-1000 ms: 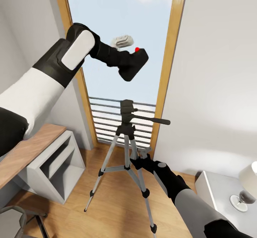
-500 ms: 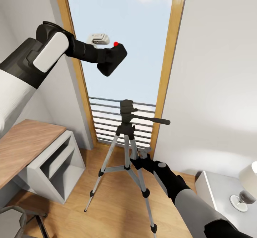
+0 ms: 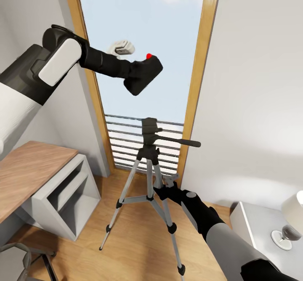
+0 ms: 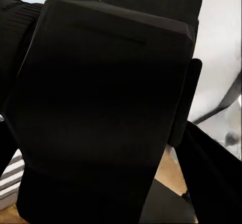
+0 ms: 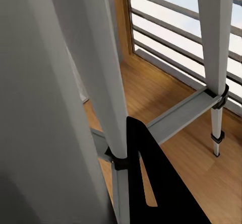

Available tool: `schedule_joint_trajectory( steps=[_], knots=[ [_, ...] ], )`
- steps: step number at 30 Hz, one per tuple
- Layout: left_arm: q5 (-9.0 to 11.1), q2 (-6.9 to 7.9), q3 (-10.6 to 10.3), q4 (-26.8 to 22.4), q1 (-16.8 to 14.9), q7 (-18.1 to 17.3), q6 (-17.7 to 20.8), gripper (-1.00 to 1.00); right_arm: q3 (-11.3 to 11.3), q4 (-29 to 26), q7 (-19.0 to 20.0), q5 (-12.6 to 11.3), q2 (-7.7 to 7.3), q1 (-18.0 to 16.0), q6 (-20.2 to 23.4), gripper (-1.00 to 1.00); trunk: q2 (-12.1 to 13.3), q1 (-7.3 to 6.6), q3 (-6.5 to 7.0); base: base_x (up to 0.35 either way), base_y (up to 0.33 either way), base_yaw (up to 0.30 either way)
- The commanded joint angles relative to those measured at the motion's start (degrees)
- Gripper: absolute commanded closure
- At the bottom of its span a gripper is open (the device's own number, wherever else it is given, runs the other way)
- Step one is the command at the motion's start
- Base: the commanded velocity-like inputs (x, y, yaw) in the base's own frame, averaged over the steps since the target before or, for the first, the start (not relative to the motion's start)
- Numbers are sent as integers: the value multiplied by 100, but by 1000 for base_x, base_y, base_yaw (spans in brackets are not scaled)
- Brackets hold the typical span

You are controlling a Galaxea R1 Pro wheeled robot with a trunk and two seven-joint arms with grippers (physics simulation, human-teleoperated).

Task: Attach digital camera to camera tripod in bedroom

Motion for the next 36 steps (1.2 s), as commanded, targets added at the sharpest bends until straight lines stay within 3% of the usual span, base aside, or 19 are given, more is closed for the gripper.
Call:
schedule_joint_trajectory(
  steps=[1,2,3,4,5,7,8,11,12,13,14,17,23,31,36],
  knots=[
    [-312,31,-16,14,-16,-505,7,100,-7,-8,12,-1,-3,-5,34,100,-12,4,-13,0,0,0],
    [-469,37,-18,22,-20,-689,12,100,-8,-8,12,-4,-5,-5,33,100,-12,4,-13,0,0,0],
    [-848,42,-19,30,-25,-1001,19,100,-11,-10,11,-8,-8,-5,32,100,-12,4,-13,0,0,0],
    [-1061,43,-20,26,-27,-1144,24,100,-12,-11,13,-10,-9,-5,30,100,-12,4,-13,0,0,0],
    [-1493,45,-21,7,-30,-1444,28,100,-13,-13,12,-12,-10,-5,29,100,-12,4,-13,0,0,0],
    [-1918,46,-22,-8,-31,-1807,28,100,-14,-14,11,-14,-11,-5,28,100,-12,4,-13,0,0,0],
    [-2311,46,-22,-18,-33,-2234,12,100,-15,-14,11,-12,-12,-5,27,100,-12,4,-13,0,0,0],
    [-2850,50,-17,-24,-33,-2910,-61,100,-14,-15,11,-10,-12,-5,26,100,-12,4,-13,0,0,0],
    [-3184,52,-9,-20,-34,-3315,-172,100,-11,-15,11,-6,-12,-5,28,100,-12,4,-13,0,0,0],
    [-3342,53,-3,-14,-34,-3488,-249,100,-10,-15,11,-4,-12,-5,29,100,-12,4,-13,0,0,0],
    [-3621,54,9,4,-34,-3776,-429,100,-9,-15,11,-2,-9,-5,29,100,-12,4,-13,0,0,0],
    [-3987,59,25,45,-34,-4121,-792,100,-8,-15,6,1,-6,-5,32,100,-12,4,-13,0,0,0],
    [-4294,66,-17,66,-34,-4355,-1264,100,-8,-15,-69,7,-5,-5,34,100,-12,4,-13,0,0,0],
    [-4318,-37,-3,56,-30,-4292,-1340,100,-6,-7,-86,1,-4,-5,34,100,-12,4,-13,0,0,0],
    [-4324,-20,2,-7,-27,-4290,-1337,100,-7,-5,-86,3,-4,-5,34,100,-12,4,-13,0,0,0]
  ],
)
